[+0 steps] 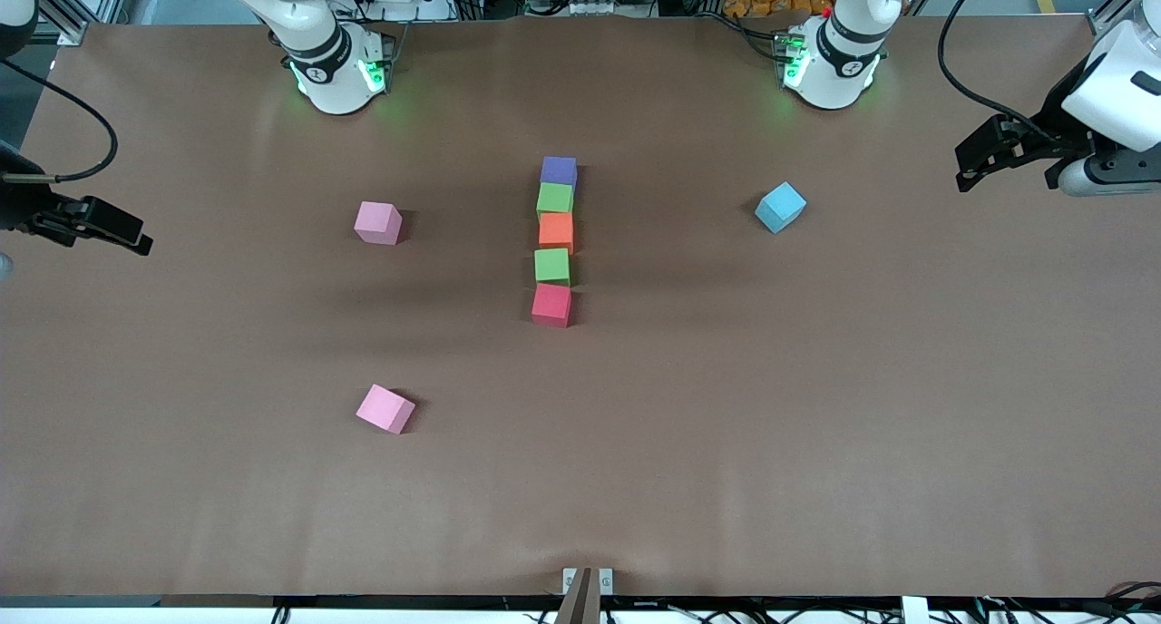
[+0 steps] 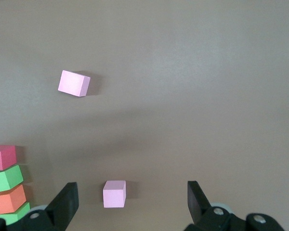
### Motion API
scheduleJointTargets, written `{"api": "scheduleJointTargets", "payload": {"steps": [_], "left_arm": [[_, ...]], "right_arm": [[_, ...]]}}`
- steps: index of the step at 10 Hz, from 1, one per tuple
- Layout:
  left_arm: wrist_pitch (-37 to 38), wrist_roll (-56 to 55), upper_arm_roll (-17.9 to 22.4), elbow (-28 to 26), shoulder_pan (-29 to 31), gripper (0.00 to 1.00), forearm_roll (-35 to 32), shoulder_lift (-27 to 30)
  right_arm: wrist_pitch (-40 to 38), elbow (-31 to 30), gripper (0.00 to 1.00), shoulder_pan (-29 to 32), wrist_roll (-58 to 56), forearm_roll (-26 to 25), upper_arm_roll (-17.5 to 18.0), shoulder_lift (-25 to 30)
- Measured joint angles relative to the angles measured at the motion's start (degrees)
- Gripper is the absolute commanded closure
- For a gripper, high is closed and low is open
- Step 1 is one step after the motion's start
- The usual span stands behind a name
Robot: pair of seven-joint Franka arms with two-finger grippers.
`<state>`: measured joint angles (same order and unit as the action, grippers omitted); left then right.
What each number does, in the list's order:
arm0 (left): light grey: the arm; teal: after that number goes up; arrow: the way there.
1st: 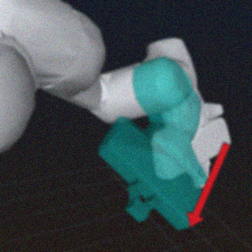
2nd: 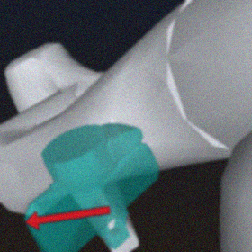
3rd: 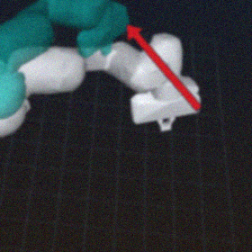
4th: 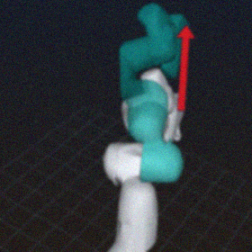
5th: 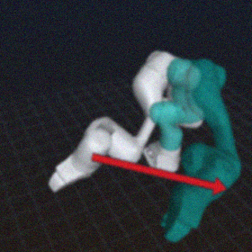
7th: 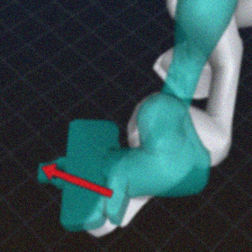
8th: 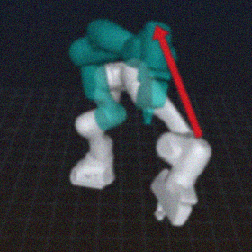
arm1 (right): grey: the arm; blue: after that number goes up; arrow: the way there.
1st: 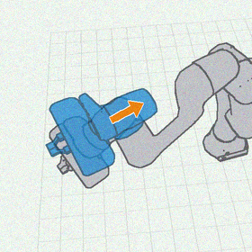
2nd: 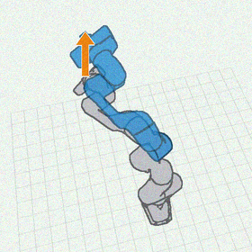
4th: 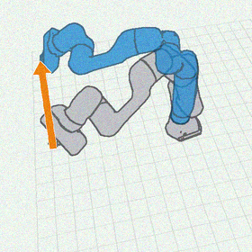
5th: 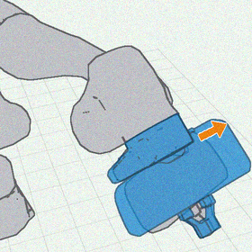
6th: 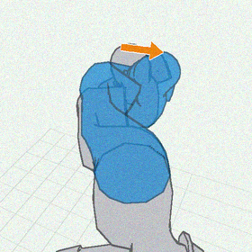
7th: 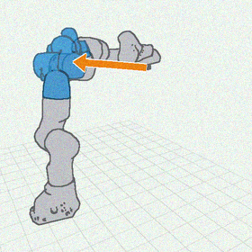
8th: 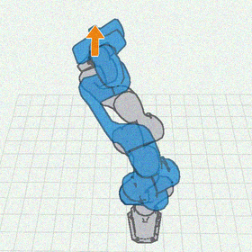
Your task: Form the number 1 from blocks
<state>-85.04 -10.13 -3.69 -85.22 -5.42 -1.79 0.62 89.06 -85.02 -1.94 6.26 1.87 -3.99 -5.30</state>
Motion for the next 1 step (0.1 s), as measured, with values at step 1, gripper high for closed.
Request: {"api": "scheduleJointTargets", "payload": {"steps": [1], "left_arm": [[0.0,0.0,0.0,0.0,0.0,0.00,0.0,0.0]], "right_arm": [[0.0,0.0,0.00,0.0,0.0,0.0,0.0,0.0]]}}
